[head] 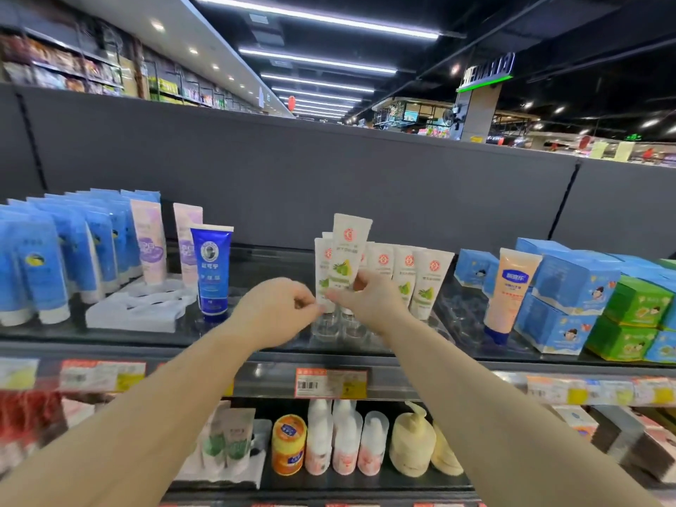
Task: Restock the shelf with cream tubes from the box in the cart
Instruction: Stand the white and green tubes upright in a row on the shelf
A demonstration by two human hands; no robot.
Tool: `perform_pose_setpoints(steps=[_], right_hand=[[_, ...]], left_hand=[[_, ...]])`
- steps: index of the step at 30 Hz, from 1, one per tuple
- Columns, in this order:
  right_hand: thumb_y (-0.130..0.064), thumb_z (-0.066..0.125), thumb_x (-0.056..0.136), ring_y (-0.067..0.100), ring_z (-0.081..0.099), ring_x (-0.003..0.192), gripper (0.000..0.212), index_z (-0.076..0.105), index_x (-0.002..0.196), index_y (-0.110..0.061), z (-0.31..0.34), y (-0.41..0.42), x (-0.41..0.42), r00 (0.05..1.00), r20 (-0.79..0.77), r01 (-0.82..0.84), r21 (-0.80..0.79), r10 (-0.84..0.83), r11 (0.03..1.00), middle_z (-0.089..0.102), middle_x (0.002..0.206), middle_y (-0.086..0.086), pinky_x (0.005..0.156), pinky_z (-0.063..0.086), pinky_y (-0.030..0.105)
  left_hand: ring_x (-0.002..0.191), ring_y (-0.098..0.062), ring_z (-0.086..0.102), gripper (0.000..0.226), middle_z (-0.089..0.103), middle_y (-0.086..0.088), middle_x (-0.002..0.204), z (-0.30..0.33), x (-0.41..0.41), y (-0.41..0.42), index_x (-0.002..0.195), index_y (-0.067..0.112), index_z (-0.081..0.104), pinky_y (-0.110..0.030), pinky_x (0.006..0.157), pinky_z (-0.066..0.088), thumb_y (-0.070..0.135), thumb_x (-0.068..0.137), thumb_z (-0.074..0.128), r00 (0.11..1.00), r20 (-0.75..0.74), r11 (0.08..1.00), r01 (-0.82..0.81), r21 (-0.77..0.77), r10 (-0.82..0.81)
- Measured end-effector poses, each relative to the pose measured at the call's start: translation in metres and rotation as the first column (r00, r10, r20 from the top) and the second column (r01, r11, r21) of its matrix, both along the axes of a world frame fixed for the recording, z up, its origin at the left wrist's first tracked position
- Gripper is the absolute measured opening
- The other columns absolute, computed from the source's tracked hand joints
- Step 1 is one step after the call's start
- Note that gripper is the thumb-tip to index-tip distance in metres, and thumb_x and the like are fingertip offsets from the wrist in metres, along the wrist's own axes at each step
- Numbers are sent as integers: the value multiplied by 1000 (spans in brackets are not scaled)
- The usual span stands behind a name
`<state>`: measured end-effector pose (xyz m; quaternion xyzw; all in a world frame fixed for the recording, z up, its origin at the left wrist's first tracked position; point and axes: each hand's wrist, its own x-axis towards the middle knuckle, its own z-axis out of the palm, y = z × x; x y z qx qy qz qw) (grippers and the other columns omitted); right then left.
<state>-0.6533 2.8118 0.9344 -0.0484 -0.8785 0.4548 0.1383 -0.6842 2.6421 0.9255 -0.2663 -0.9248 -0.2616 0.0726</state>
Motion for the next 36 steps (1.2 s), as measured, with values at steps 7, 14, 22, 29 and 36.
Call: perform_pose_setpoints(steps=[7, 14, 22, 29, 36], right_hand=[[-34, 74, 82, 14, 61, 99, 37, 60, 113, -23, -26, -22, -13, 997, 0, 76, 228, -78, 971, 66, 108, -6, 83, 53, 32], [-40, 70, 85, 15, 59, 87, 28, 49, 94, -23, -26, -20, -16, 983, 36, 157, 329, -179, 931, 56, 89, -7, 76, 53, 30], [-22, 66, 89, 14, 60, 85, 12, 54, 87, -27, -27, -14, -27, 984, 90, 115, 342, -154, 933, 62, 94, -5, 80, 57, 33], [-18, 65, 91, 13, 61, 81, 9, 64, 100, -20, -31, -5, -36, 981, 150, 70, 324, -125, 944, 65, 96, -1, 65, 52, 23], [-34, 69, 87, 12, 61, 86, 21, 66, 102, -21, -35, 0, -34, 988, 142, 23, 226, -57, 974, 67, 96, -7, 65, 48, 22]], left_hand=[[87, -3, 54, 26, 66, 16, 91, -19, -4, -4, 100, 33, 71, -41, 107, 29, 51, 90, 55, 994, -103, 983, 21, -185, -41], [87, -5, 58, 15, 62, 17, 86, -13, -9, -1, 99, 30, 66, -43, 99, 45, 37, 94, 54, 997, -58, 995, -54, 89, 60], [98, -8, 59, 33, 64, 10, 107, -18, -18, 5, 118, 25, 56, -39, 95, 50, 38, 89, 63, 994, 65, 957, -99, 272, 85], [103, -9, 63, 31, 68, 9, 117, -13, -33, 26, 116, 27, 62, -41, 93, 53, 41, 88, 65, 979, 202, 946, -87, 313, 23], [101, -9, 64, 24, 69, 11, 113, -16, -36, 29, 102, 30, 63, -48, 95, 50, 47, 86, 66, 988, 125, 969, -112, 220, 86]])
